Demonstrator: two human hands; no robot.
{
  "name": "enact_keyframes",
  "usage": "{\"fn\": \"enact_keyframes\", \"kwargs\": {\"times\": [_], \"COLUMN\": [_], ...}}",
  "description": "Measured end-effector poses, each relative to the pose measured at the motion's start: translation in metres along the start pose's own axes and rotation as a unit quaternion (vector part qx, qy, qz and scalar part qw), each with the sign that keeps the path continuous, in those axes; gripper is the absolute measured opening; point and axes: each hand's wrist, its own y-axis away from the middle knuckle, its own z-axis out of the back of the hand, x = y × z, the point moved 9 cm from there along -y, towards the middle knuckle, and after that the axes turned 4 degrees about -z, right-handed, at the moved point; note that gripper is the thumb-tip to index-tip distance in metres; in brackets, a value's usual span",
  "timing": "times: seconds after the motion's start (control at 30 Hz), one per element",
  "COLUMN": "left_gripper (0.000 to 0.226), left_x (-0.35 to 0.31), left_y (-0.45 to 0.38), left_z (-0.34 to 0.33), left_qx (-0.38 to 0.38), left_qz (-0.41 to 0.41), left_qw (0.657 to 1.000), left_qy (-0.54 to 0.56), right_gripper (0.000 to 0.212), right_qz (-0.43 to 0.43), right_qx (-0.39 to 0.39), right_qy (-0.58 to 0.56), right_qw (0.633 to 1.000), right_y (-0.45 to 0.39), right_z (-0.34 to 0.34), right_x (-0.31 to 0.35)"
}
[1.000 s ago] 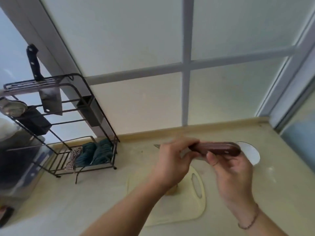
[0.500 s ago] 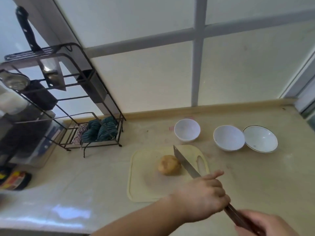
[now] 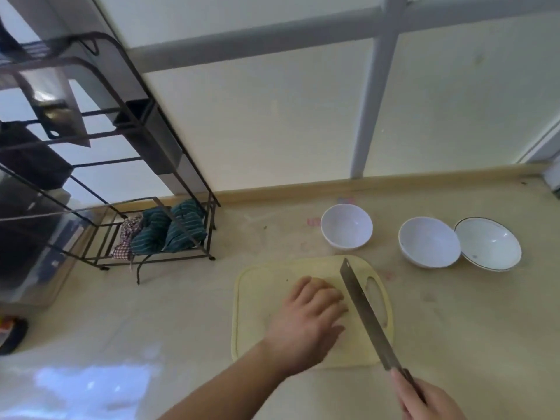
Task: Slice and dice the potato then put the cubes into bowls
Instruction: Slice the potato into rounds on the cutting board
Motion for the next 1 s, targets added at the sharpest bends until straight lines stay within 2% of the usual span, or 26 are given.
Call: {"fn": "enact_keyframes", "kwargs": {"times": [0.1,0.17,0.27,0.37,0.5,0.7,0.87,0.93,1.0], "left_gripper": [0.058,0.070,0.075,0.072,0.072,0.070,0.053,0.050,0.050], "left_x": [0.061,0.067,0.076,0.074,0.076,0.073,0.057,0.059,0.060], "left_y": [0.015,0.016,0.021,0.021,0.042,0.051,0.044,0.045,0.046], "left_z": [-0.021,-0.038,-0.054,-0.050,-0.042,-0.044,-0.040,-0.039,-0.039], "left_qx": [0.094,0.134,0.152,0.105,0.058,0.057,-0.008,-0.033,-0.049], "left_qz": [0.134,0.163,0.196,0.173,0.169,0.196,0.113,0.117,0.121], "left_qw": [0.987,0.976,0.962,0.973,0.982,0.979,0.993,0.992,0.991], "left_qy": [-0.003,0.052,0.118,0.114,0.057,0.005,-0.045,-0.044,-0.043], "right_gripper": [0.057,0.055,0.053,0.053,0.053,0.055,0.046,0.051,0.059], "right_qz": [-0.029,-0.053,-0.062,-0.056,-0.030,-0.016,-0.064,-0.069,-0.038], "right_qx": [-0.026,-0.020,0.009,0.011,0.044,0.101,0.199,0.201,0.175], "right_qy": [-0.037,-0.073,-0.064,-0.050,0.016,0.044,-0.034,-0.054,-0.031], "right_qw": [0.999,0.996,0.996,0.997,0.998,0.994,0.977,0.976,0.983], "right_y": [-0.004,-0.010,-0.020,-0.031,-0.037,-0.041,-0.037,-0.036,-0.039], "right_z": [-0.007,-0.016,-0.029,-0.030,-0.042,-0.050,-0.059,-0.059,-0.055], "right_x": [0.004,0.003,0.004,0.009,0.017,0.031,0.035,0.037,0.042]}}
